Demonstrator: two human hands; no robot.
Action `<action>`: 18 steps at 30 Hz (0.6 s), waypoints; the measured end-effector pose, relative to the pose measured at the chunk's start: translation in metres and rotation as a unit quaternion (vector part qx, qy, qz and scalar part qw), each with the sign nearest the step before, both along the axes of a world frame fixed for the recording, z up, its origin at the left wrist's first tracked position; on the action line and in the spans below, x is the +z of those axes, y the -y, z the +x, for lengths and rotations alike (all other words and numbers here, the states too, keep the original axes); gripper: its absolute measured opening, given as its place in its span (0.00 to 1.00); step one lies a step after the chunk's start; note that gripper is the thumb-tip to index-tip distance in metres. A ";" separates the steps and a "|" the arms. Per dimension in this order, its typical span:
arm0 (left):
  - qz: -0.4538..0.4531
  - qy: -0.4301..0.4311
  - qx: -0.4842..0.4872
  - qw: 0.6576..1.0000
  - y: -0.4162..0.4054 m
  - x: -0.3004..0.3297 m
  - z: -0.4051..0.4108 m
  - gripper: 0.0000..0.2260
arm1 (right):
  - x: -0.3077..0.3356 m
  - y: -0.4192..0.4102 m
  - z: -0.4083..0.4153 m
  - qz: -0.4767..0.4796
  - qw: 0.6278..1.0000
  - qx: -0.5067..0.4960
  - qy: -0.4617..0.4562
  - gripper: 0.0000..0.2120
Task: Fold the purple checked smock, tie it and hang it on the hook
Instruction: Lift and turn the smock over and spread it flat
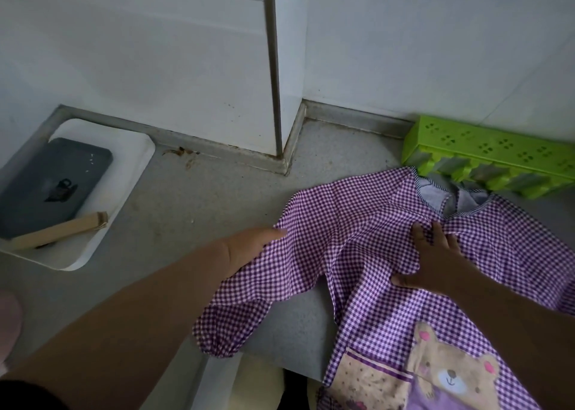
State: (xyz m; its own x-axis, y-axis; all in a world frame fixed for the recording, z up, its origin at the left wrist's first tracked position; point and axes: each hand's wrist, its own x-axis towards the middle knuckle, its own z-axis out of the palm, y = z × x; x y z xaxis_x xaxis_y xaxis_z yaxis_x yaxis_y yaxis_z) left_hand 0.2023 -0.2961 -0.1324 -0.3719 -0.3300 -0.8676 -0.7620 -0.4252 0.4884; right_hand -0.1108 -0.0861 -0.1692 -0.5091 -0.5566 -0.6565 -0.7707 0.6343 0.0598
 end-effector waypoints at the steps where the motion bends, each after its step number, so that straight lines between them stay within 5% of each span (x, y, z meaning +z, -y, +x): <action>1: -0.029 0.007 -0.008 1.000 0.004 0.004 -0.001 0.23 | 0.001 0.000 0.000 0.001 1.000 0.001 0.000 0.70; 3: -0.169 0.070 -0.105 0.977 0.025 0.009 0.001 0.16 | 0.000 0.000 -0.001 0.001 1.000 0.002 -0.001 0.71; 6: -0.416 0.129 -0.172 0.883 0.070 0.018 0.012 0.15 | 0.000 0.000 -0.001 -0.001 1.000 0.000 -0.002 0.71; 9: -0.573 0.167 -0.220 0.772 0.097 0.024 0.022 0.09 | 0.002 0.000 0.000 0.001 1.000 0.002 -0.002 0.71; 11: -0.607 0.176 -0.314 0.708 0.096 0.017 0.020 0.12 | 0.004 0.000 0.001 0.002 1.000 0.005 -0.002 0.71; 14: -0.626 0.175 -0.348 0.675 0.079 0.006 0.017 0.22 | 0.004 0.000 0.002 0.002 1.000 0.004 -0.004 0.71; 18: -0.626 0.044 -0.438 0.644 0.041 -0.009 0.007 0.24 | 0.003 -0.002 0.001 -0.010 1.000 -0.006 -0.002 0.71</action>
